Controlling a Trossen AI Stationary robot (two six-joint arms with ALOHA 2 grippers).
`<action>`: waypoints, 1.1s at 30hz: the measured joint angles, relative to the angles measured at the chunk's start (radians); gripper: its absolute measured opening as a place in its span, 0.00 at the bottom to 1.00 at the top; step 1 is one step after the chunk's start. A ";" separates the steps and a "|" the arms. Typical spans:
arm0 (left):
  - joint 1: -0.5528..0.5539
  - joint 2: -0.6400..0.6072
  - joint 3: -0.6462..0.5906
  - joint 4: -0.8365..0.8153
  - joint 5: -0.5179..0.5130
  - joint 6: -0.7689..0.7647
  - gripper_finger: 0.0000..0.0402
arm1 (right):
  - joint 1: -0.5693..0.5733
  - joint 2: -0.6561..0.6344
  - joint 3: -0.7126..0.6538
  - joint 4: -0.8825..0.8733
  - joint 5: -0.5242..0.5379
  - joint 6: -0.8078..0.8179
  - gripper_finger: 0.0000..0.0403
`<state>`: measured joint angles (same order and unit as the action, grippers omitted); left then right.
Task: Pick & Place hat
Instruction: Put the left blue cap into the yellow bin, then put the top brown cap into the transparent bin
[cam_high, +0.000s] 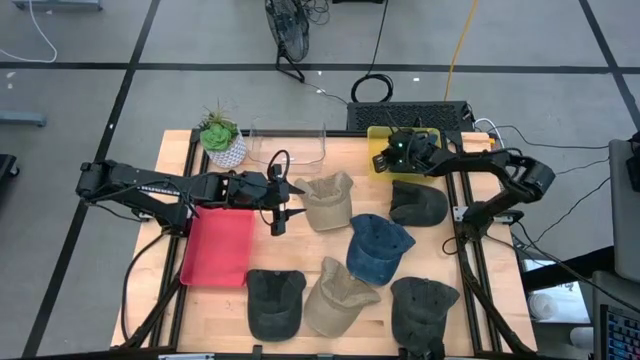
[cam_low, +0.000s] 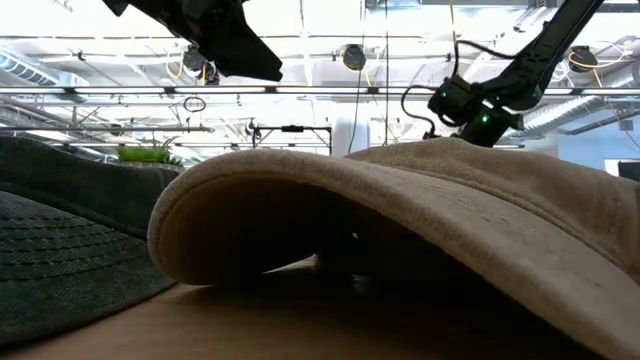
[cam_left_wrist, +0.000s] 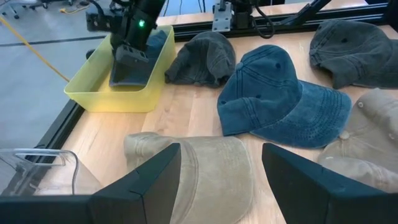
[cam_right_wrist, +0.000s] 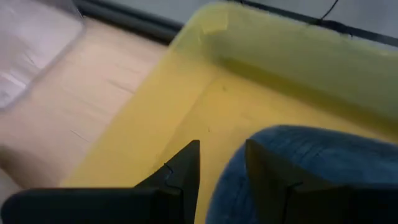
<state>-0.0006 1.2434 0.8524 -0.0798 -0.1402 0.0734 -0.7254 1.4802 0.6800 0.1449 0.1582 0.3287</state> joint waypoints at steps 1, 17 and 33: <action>0.000 0.000 0.000 0.000 0.000 0.000 0.60 | 0.000 -0.015 0.000 -0.002 -0.004 0.004 0.26; 0.000 0.000 0.000 -0.003 0.000 -0.031 0.60 | 0.129 -0.259 0.000 0.002 -0.078 -0.034 0.26; 0.006 -0.016 0.001 -0.068 0.018 -0.019 0.60 | 0.571 -0.426 0.000 -0.047 -0.070 -0.162 0.26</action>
<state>0.0059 1.2270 0.8535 -0.1475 -0.1227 0.0540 -0.1547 1.0542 0.6800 0.0974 0.0881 0.1664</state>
